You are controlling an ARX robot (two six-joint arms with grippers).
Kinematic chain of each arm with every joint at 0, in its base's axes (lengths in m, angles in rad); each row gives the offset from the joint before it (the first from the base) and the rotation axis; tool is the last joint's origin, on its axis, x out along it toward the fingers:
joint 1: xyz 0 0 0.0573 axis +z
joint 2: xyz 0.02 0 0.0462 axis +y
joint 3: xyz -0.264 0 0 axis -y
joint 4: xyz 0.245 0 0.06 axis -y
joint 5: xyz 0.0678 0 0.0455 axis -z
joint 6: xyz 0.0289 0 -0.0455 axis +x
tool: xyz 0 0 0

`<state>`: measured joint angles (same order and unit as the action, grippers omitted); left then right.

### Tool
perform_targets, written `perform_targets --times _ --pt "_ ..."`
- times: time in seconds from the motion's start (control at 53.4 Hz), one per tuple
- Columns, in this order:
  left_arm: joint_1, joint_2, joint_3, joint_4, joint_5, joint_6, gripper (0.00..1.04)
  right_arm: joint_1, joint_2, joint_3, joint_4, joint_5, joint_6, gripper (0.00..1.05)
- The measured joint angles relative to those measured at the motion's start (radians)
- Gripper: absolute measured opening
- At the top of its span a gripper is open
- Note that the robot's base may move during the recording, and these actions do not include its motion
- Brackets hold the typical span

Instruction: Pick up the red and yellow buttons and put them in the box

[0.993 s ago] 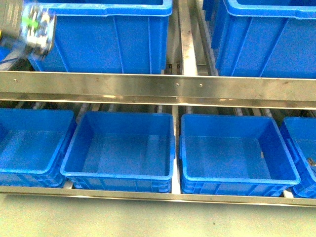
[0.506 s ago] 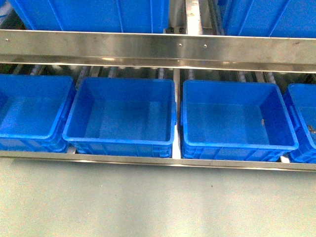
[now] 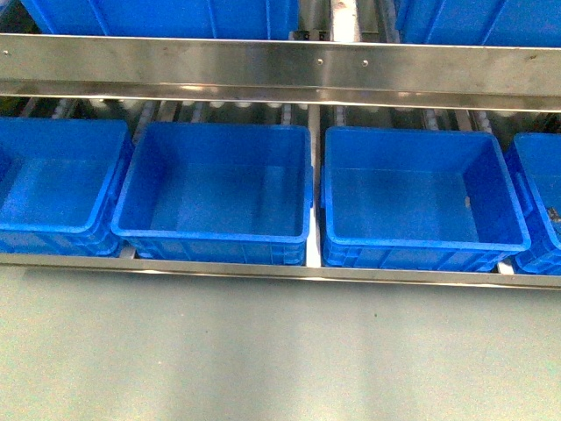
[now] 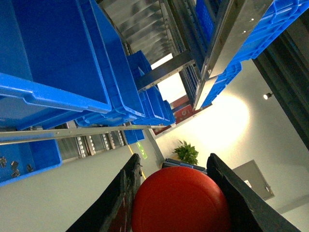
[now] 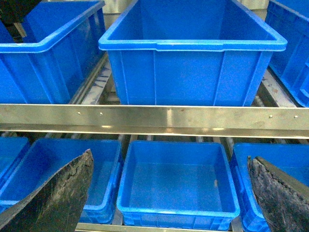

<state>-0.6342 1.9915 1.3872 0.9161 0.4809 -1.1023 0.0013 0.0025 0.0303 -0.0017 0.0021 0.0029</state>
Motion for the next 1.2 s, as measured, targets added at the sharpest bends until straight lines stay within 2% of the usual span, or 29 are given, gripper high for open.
perform_targets --times 0.075,0.094,0.15,0.169,0.206,0.3,0.356,0.412,0.525,0.618,0.637,0.712,0.824,0.918,1.012,1.199 --pt "-0.001 0.001 0.000 0.001 0.002 -0.005 0.33 0.000 0.000 0.000 0.000 0.000 0.000 0.97" --pt "-0.001 0.001 0.000 0.003 0.002 -0.007 0.33 0.008 0.008 0.000 0.009 0.032 -0.006 0.97" --pt "-0.001 0.001 -0.001 0.011 0.003 -0.010 0.33 0.035 0.136 0.009 0.203 0.272 -0.094 0.97" --pt "0.000 0.000 -0.002 0.012 0.006 -0.010 0.33 0.030 0.166 0.012 0.248 0.303 -0.117 0.97" --pt "0.000 -0.002 -0.003 0.014 0.006 -0.010 0.33 -0.010 0.309 0.041 0.440 0.390 -0.211 0.97" --pt "-0.002 -0.018 -0.022 0.015 0.015 -0.010 0.33 -0.131 0.631 0.211 0.798 0.404 -0.358 0.97" --pt "-0.004 -0.026 -0.032 0.016 0.015 -0.010 0.33 -0.170 0.758 0.341 0.859 0.396 -0.360 0.97" --pt "-0.004 -0.036 -0.043 0.016 0.013 -0.010 0.33 -0.204 0.855 0.494 0.795 0.394 -0.299 0.97" --pt "-0.003 -0.065 -0.064 0.015 0.009 -0.010 0.33 -0.254 0.954 0.705 0.554 0.357 -0.014 0.97" --pt "-0.005 -0.094 -0.082 0.015 0.010 -0.010 0.33 -0.278 1.002 0.816 0.343 0.233 0.416 0.97" --pt "-0.005 -0.096 -0.083 0.015 0.009 -0.010 0.33 -0.278 1.004 0.819 0.333 0.223 0.454 0.97" --pt "-0.007 -0.108 -0.086 0.015 0.009 -0.010 0.33 -0.277 1.022 0.825 0.301 0.164 0.760 0.97" --pt "-0.007 -0.118 -0.090 0.015 0.003 -0.010 0.33 -0.250 1.049 0.822 0.296 0.153 1.093 0.97" --pt "-0.007 -0.122 -0.094 0.014 -0.001 -0.009 0.33 -0.189 1.059 0.792 0.323 0.145 1.374 0.97" --pt "-0.008 -0.124 -0.094 0.013 0.002 -0.006 0.33 -0.133 1.062 0.774 0.337 0.136 1.501 0.97" --pt "-0.009 -0.125 -0.094 0.004 0.002 0.002 0.33 -0.014 1.066 0.748 0.370 0.140 1.593 0.97"
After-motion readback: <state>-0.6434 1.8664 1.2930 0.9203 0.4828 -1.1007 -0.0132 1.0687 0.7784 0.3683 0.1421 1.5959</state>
